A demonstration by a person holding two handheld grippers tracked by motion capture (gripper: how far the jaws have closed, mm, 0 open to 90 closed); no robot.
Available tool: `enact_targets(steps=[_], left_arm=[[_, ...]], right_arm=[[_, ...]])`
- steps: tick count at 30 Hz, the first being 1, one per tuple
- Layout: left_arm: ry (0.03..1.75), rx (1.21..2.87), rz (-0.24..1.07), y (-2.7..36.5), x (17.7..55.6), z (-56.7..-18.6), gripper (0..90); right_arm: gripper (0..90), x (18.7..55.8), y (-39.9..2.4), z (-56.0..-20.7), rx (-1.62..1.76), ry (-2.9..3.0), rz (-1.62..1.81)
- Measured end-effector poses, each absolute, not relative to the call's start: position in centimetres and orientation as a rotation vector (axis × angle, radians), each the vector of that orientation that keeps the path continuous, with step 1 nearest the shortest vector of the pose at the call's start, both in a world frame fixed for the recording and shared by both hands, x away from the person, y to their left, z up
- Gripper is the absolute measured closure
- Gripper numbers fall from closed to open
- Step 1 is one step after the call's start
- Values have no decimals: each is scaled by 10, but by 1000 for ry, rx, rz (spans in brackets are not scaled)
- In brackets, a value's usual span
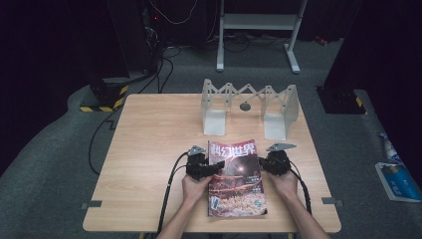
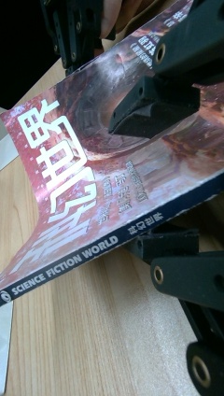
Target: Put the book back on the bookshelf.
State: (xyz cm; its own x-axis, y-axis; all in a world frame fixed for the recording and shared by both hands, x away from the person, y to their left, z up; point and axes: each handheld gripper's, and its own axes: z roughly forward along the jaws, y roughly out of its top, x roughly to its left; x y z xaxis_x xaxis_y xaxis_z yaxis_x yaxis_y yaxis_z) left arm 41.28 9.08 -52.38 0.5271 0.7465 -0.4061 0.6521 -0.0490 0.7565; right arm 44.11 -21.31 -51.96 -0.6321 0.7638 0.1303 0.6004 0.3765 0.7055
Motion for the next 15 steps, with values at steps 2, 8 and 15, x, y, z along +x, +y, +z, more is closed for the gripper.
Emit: enact_targets(steps=[2, 8, 15], left_arm=[[1171, 1807, 123, 87, 417, -521, 443], [1184, 1796, 114, 86, 424, -521, 442], [1179, 1808, 127, 83, 431, -517, 425]], right_arm=[[898, 442, -212, -520, 1205, 2417, 1099], [897, 442, -211, -520, 1196, 2424, 1096], [898, 443, -208, -519, 1172, 2437, 1092]])
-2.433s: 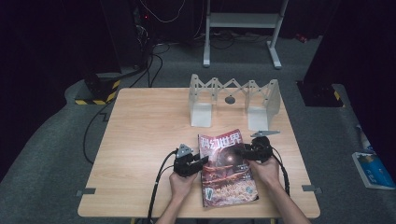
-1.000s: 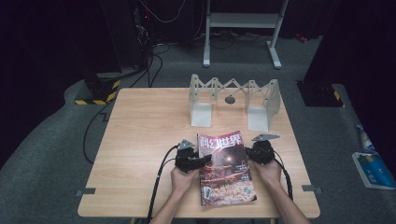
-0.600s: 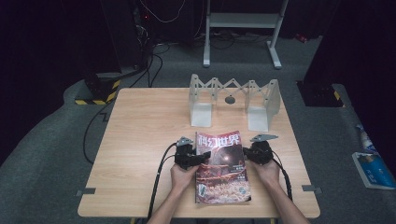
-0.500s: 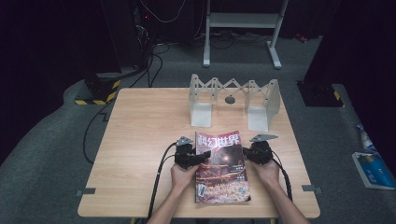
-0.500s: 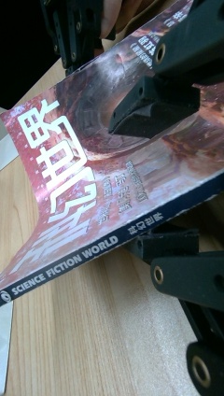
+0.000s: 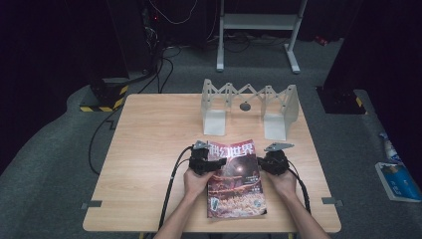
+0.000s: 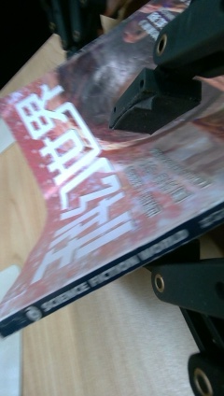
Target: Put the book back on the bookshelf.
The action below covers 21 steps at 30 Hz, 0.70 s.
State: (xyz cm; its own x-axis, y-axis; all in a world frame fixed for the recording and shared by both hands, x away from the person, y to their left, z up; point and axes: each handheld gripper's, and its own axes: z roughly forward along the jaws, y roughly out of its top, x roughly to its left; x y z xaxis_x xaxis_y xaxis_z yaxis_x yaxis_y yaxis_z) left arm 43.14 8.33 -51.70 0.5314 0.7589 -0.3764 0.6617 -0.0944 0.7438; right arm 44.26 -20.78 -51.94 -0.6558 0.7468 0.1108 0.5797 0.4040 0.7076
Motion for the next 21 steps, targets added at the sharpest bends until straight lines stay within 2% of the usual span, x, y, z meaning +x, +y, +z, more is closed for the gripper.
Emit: enact_targets(steps=[14, 21], left_arm=[[1219, 1770, 107, 90, 439, -522, 426], [1224, 1762, 91, 93, 440, -522, 460]], right_arm=[[898, 444, -199, -519, 1136, 2467, 1106], [898, 446, -197, -519, 1132, 2481, 1113]])
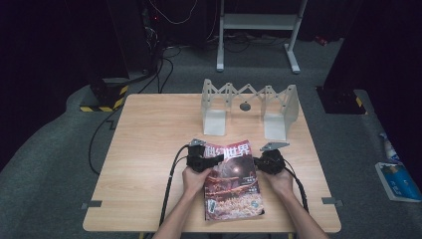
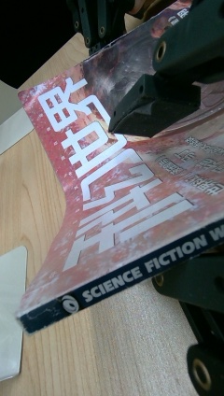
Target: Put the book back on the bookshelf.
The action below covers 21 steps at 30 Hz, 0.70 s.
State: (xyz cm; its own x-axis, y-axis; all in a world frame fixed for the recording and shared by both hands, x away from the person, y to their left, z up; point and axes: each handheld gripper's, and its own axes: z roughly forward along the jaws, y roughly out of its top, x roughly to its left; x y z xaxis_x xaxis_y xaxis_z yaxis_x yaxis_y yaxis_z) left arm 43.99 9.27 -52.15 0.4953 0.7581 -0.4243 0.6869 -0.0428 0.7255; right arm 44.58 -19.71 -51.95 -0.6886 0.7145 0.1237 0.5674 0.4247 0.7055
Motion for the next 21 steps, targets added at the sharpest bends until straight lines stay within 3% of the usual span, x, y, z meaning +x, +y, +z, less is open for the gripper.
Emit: enact_targets(steps=[15, 21], left_arm=[[1222, 1785, 83, 91, 438, -521, 504], [1238, 1792, 72, 93, 438, -519, 585]], right_arm=[[899, 445, -191, -520, 1116, 2502, 1138], [898, 445, -190, -520, 1093, 2515, 1141]])
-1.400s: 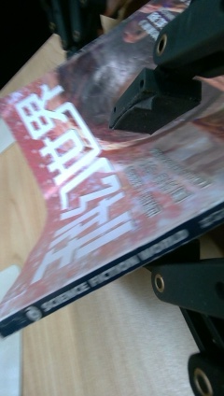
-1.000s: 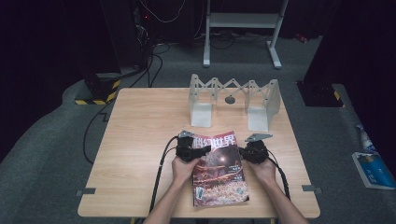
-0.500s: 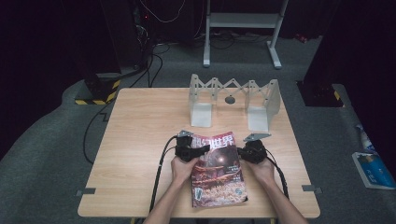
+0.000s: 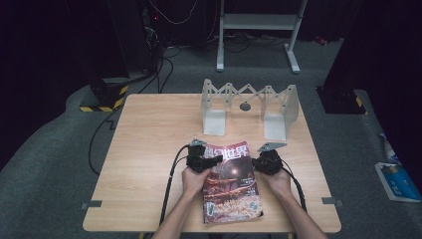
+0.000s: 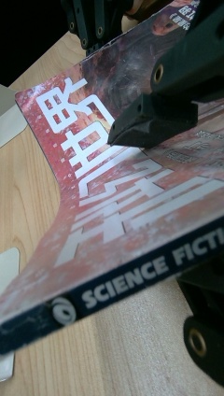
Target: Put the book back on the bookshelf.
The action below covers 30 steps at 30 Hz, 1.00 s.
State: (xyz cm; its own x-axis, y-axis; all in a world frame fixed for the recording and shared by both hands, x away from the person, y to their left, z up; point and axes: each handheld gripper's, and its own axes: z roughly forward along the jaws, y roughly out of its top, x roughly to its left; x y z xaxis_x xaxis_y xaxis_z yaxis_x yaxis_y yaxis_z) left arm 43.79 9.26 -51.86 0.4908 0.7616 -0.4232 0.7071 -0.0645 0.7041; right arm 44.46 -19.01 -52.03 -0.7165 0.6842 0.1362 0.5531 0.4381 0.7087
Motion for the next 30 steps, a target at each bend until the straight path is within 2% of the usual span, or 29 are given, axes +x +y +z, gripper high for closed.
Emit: enact_targets(steps=[3, 12, 23, 30], left_arm=[[1252, 1790, 53, 94, 438, -518, 642], [1266, 1781, 42, 95, 435, -512, 737], [1214, 1835, 93, 89, 430, -492, 786], [1188, 1833, 74, 87, 427, -483, 812]], right_arm=[[898, 444, -190, -520, 1098, 2514, 1144], [896, 442, -188, -520, 1080, 2510, 1132], [878, 435, -188, -521, 1067, 2507, 1137], [843, 431, -195, -520, 1067, 2489, 1155]])
